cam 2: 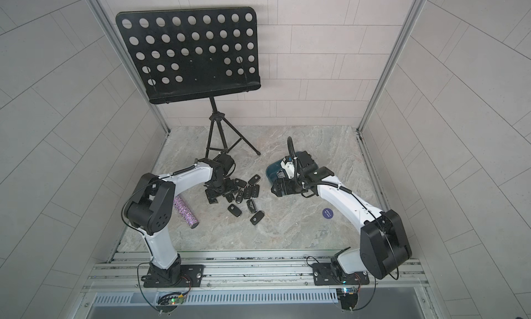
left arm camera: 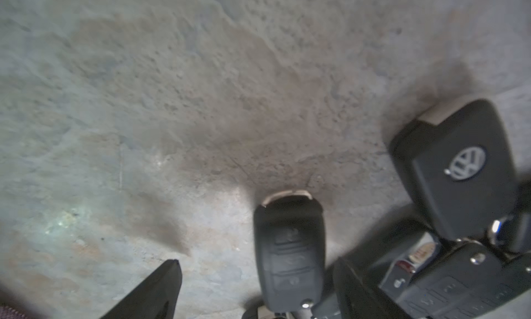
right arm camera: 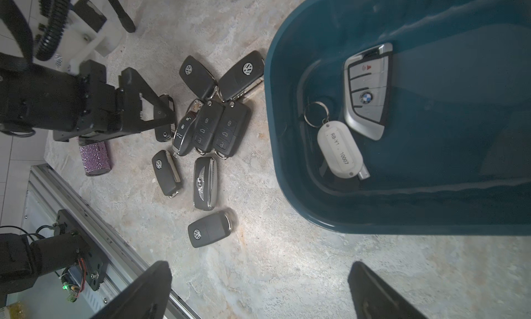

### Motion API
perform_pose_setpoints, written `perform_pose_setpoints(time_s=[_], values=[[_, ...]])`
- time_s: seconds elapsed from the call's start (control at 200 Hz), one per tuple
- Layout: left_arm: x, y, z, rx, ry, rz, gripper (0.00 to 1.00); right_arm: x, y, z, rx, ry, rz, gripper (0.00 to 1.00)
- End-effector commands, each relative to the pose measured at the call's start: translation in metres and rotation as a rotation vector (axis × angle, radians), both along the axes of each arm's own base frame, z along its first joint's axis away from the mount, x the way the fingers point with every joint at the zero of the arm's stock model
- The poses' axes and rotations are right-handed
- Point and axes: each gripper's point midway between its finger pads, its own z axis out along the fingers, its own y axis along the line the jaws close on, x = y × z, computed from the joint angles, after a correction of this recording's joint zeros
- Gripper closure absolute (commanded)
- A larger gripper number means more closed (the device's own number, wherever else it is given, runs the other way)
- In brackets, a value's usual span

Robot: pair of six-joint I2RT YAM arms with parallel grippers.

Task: Place the car key into the storage box
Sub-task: Pick up the car key from the center of the board.

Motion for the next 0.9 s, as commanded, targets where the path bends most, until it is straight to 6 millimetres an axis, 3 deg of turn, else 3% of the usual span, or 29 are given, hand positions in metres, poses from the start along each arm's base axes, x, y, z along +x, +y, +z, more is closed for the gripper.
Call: perform_pose_setpoints(time_s=[0.0, 0.165, 0.64, 0.896], values=[[0.013, -0.003, 0.004, 0.024, -0.039, 0.01, 0.1, -0.005, -0.001, 0.01, 0.003, -0.021, 0.004, 0.0], [0.012, -0.004, -0.002, 0.038, -0.026, 0.002, 0.15, -0.006, -0.004, 0.009, -0.009, -0.022, -0.002, 0.0], [-0.001, -0.009, -0.024, 0.023, 0.017, -0.002, 0.44, -0.008, -0.009, 0.008, -0.018, -0.028, -0.025, 0.0], [-0.002, -0.007, -0.025, 0.026, 0.019, 0.0, 0.61, -0.007, -0.009, 0.006, -0.023, -0.026, -0.031, 0.0]])
